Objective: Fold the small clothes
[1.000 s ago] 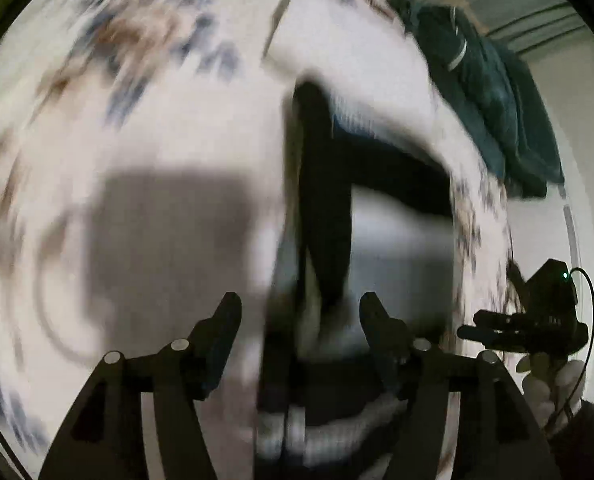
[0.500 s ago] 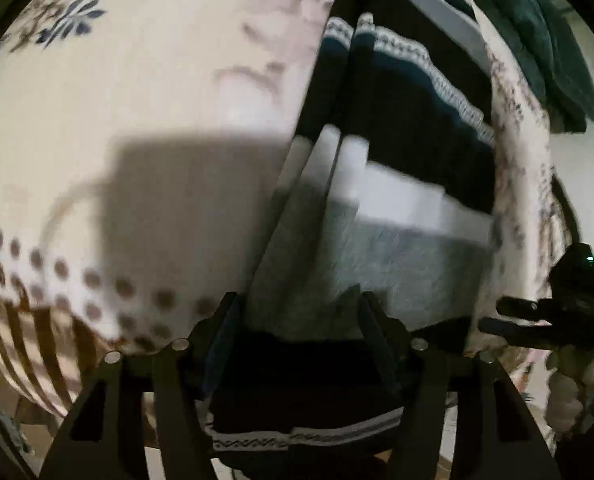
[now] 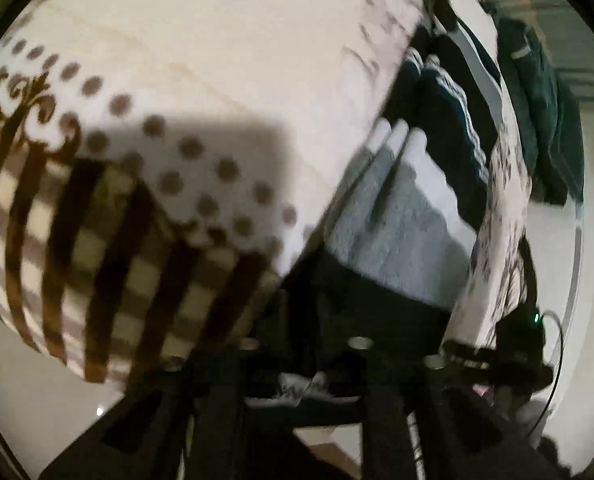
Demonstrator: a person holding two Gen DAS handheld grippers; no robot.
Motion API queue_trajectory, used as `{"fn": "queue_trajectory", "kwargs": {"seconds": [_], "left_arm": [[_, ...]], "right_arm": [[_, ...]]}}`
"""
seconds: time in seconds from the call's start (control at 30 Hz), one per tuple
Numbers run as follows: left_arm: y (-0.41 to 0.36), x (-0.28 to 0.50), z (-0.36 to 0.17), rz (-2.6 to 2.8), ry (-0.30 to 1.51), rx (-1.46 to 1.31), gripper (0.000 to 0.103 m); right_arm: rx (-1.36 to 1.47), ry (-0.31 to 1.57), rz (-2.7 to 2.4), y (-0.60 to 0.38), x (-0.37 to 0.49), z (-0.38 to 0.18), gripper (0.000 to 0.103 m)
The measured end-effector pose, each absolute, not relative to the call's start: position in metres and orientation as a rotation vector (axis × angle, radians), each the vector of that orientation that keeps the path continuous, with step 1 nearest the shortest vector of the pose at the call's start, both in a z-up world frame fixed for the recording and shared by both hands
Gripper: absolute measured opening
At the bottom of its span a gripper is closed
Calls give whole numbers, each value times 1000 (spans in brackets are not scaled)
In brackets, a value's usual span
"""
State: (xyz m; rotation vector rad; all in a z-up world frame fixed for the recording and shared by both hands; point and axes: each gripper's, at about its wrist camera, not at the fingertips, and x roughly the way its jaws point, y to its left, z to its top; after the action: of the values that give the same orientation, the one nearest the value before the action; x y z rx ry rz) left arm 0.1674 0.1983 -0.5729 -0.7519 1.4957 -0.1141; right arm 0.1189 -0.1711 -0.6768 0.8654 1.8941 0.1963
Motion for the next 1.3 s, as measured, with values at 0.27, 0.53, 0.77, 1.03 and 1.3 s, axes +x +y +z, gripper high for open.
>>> {"fn": "queue_trajectory", "kwargs": {"seconds": [0.27, 0.53, 0.77, 1.03, 1.3], "left_arm": [[164, 149, -606, -237, 1549, -714, 68], [138, 152, -602, -285, 1518, -667, 57], [151, 141, -595, -303, 1564, -677, 16], [134, 178, -508, -312, 1420, -556, 15], [126, 302, -459, -305, 1218, -526, 14]], "right_arm": [[949, 1953, 321, -160, 88, -708, 70], [1081, 1940, 375, -135, 73, -725, 68], [1086, 1864, 363, -126, 71, -702, 18], [1070, 1701, 445, -119, 119, -630, 17], [986, 1462, 420, -123, 241, -556, 17]]}}
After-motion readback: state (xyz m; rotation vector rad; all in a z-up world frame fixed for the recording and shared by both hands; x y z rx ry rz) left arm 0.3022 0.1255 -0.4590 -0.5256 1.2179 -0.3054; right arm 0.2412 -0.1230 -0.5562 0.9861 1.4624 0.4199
